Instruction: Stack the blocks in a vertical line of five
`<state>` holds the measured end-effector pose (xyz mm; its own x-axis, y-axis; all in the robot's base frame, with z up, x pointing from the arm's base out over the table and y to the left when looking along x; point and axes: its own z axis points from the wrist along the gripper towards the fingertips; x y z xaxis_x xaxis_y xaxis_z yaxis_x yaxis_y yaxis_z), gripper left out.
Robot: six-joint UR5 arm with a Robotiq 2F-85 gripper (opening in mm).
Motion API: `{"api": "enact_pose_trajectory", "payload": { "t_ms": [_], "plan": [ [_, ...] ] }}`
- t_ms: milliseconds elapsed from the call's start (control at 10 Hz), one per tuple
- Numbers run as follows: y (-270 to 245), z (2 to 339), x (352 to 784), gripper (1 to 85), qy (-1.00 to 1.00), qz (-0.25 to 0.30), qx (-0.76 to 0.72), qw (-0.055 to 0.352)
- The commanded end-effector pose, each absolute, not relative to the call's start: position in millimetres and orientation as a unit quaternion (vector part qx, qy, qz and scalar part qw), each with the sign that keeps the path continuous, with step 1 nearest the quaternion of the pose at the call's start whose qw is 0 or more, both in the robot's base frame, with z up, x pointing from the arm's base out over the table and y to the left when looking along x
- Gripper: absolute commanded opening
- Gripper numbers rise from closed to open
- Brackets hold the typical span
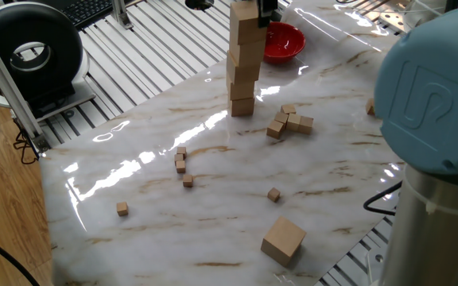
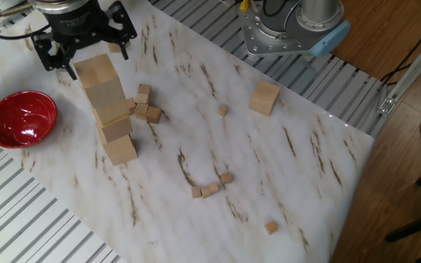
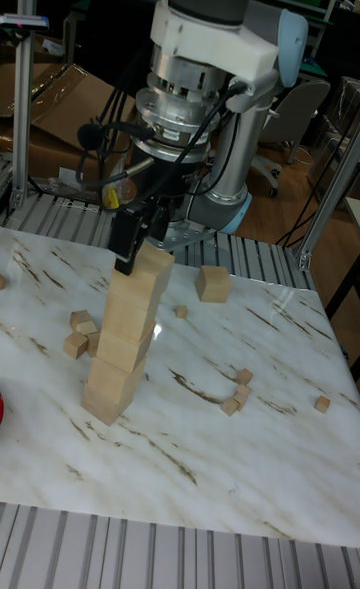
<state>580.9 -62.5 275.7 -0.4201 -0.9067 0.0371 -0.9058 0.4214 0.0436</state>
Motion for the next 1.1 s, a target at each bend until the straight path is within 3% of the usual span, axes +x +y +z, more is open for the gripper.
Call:
{"api": "enact_pose_trajectory", "payload": {
  "t_ms": [0,300,1000],
  "plan": [
    [-65,282,584,85.0,-0.843,0.000,0.538,0.010],
    [-83,288,584,85.0,-0.855,0.031,0.518,0.006],
    [-105,284,564,85.0,-0.861,0.027,0.508,0.018]
  ]
}}
